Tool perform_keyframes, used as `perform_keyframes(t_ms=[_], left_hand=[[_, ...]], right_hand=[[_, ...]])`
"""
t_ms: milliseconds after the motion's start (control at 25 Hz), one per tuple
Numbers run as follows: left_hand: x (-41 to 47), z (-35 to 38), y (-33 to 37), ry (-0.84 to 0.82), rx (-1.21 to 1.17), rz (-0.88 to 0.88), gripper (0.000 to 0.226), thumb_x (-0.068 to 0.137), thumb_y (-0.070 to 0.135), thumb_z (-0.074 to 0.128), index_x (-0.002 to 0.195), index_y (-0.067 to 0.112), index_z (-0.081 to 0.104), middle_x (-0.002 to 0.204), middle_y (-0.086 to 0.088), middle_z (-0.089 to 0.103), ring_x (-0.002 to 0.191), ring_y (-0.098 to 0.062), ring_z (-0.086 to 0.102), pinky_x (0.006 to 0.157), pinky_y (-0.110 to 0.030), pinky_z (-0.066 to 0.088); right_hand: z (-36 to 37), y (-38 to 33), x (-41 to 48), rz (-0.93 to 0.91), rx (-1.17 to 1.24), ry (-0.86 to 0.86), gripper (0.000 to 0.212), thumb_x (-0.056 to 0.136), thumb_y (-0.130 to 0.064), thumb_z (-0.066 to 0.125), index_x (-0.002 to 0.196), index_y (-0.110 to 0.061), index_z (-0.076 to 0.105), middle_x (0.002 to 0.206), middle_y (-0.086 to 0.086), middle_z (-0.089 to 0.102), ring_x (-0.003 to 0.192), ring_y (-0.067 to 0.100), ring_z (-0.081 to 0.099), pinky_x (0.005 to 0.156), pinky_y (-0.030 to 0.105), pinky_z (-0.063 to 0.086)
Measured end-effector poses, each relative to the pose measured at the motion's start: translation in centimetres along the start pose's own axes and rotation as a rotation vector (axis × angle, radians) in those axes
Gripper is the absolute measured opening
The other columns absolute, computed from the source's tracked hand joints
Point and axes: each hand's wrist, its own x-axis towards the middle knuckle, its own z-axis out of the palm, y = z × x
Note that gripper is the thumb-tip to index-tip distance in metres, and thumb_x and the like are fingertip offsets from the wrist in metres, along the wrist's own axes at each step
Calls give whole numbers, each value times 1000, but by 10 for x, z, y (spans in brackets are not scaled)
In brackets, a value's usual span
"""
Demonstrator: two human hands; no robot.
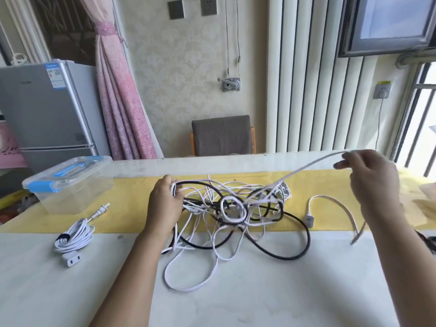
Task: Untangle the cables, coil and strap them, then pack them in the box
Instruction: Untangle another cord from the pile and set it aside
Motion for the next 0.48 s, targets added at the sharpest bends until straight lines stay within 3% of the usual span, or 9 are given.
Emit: perform_keyframes(t_ms=[80,160,240,360,400,440,480], left_hand=[[-5,2,5,-32,-16,64,30,77,-5,66,103,7,58,103,-9,60,99,-28,55,79,-22,33],[-9,1,15,-71,-19,164,48,71,-9,67,113,12,56,109,2,54,110,-23,52,95,-27,35],[-16,-7,29,-155,6,243,58,70,-7,65,120,18,53,110,15,47,114,-11,43,104,-37,33],[-25,-27,55,-340,-210,332,58,66,6,59,118,31,52,118,28,48,115,12,37,112,-32,24],[-26,-33,60,-392,-356,343,52,65,10,56,113,29,57,119,23,55,118,9,42,109,-26,28],[-28,-38,66,-443,-498,337,40,66,14,55,104,25,64,110,16,63,111,2,53,100,-21,37],[-31,-41,71,-480,-586,287,22,71,20,57,89,21,69,93,8,69,89,-5,63,82,-17,46]], right_hand=[[10,12,-4,-70,-322,-66,23,92,-7,47,102,-9,68,98,11,70,90,28,58,73,32,35],[25,21,-16,-254,-585,-96,44,79,10,47,119,-2,62,121,21,61,111,38,49,92,38,35],[41,14,-32,-446,-532,-151,61,65,13,42,120,-3,61,127,18,57,118,34,42,100,33,30],[59,-10,-63,-704,-293,-454,48,66,6,41,101,-13,69,104,3,66,102,17,48,86,15,34],[64,-14,-73,-762,-277,-583,39,73,4,44,97,-14,68,96,-1,66,95,14,49,81,16,36],[68,-14,-81,-801,-293,-684,29,80,0,47,96,-15,67,92,-4,65,92,12,48,76,19,38],[71,-13,-86,-816,-324,-749,20,86,-4,50,96,-15,64,90,-5,65,91,13,49,74,22,39]])
